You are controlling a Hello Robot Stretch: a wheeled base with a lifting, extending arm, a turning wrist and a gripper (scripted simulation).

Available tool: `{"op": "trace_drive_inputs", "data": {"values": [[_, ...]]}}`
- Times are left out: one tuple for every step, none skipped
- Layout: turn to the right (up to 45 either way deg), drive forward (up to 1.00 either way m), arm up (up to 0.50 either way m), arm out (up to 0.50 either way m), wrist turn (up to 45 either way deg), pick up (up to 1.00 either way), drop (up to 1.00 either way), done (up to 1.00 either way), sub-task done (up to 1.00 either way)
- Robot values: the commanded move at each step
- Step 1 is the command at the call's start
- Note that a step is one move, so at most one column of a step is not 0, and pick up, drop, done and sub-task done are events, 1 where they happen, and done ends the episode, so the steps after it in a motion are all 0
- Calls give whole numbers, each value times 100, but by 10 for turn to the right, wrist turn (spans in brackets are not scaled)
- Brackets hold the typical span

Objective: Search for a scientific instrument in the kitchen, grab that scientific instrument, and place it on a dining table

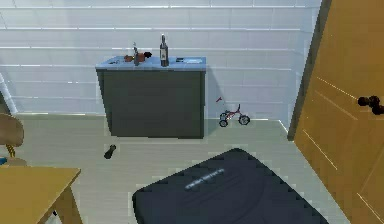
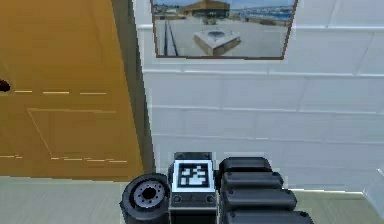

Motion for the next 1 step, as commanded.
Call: {"op": "trace_drive_inputs", "data": {"values": [[-120, 0, 0, 0, 0, 0, 0, 0, 0]]}}
